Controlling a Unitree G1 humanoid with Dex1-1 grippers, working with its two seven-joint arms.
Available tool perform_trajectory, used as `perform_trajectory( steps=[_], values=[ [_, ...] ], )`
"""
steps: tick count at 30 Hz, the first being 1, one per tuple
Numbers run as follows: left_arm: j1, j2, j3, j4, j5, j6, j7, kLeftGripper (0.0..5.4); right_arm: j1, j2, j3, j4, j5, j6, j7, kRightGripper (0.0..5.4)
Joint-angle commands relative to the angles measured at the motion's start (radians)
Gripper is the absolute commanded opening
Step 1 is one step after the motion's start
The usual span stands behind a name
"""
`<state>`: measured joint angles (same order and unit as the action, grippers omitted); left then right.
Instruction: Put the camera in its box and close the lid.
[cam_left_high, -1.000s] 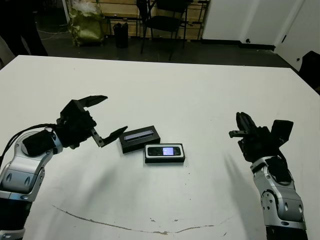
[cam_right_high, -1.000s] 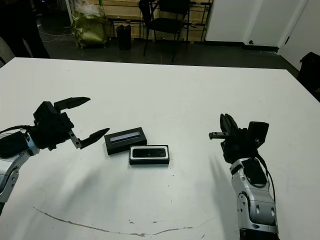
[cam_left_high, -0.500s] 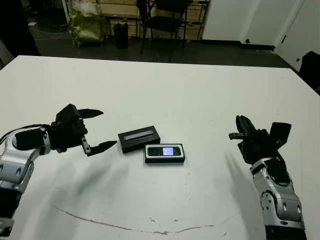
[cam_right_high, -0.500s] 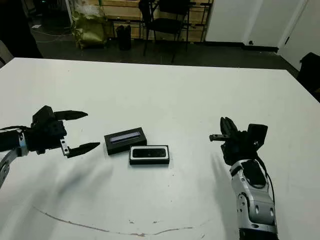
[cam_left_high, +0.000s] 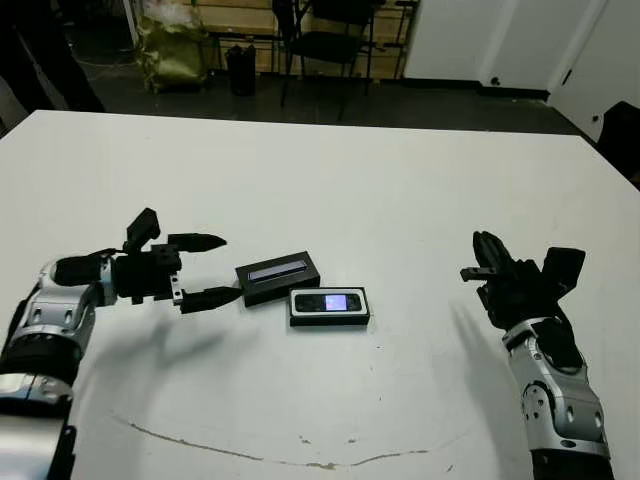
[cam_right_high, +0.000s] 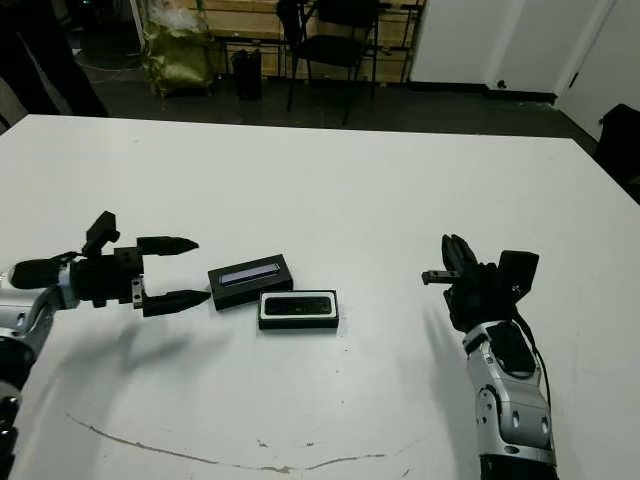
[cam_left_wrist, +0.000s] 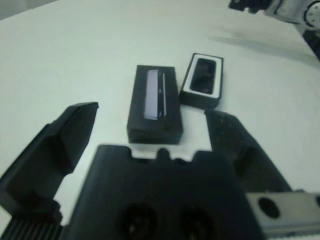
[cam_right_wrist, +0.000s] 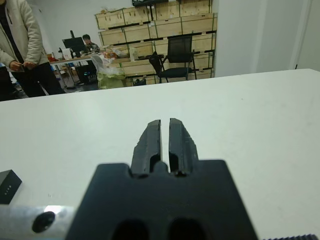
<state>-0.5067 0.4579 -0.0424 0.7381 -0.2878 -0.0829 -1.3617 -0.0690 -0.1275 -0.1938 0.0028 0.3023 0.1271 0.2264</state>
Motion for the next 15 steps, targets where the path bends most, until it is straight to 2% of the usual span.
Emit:
perform_trajectory(
  steps=[1,7,10,13,15],
  values=[
    [0.005,-0.018,0.004,0.016,0.007,-0.027,-0.005,5.37,-0.004,-0.007,-0.009,-0.005,0.005,0.021,-0.008,0.0],
    [0.04,-0.017,-0.005,-0.033,0.028,-0.028,0.028,5.37,-0.009,-0.011,-0.013,0.019,0.002,0.007,0.004,0.0],
    [0.053,-0.01,-0.01,-0.06,0.025,0.015,0.035,5.37,-0.009,-0.011,-0.013,0.02,0.003,0.005,0.007,0.0],
    [0.073,-0.014,0.004,-0.054,0.017,-0.058,0.023,5.37,-0.008,-0.012,-0.01,0.011,-0.004,0.006,0.001,0.0],
    [0.082,-0.014,0.005,-0.055,0.018,-0.06,0.029,5.37,-0.008,-0.012,-0.012,0.016,-0.003,0.01,0.0,0.0]
  ],
)
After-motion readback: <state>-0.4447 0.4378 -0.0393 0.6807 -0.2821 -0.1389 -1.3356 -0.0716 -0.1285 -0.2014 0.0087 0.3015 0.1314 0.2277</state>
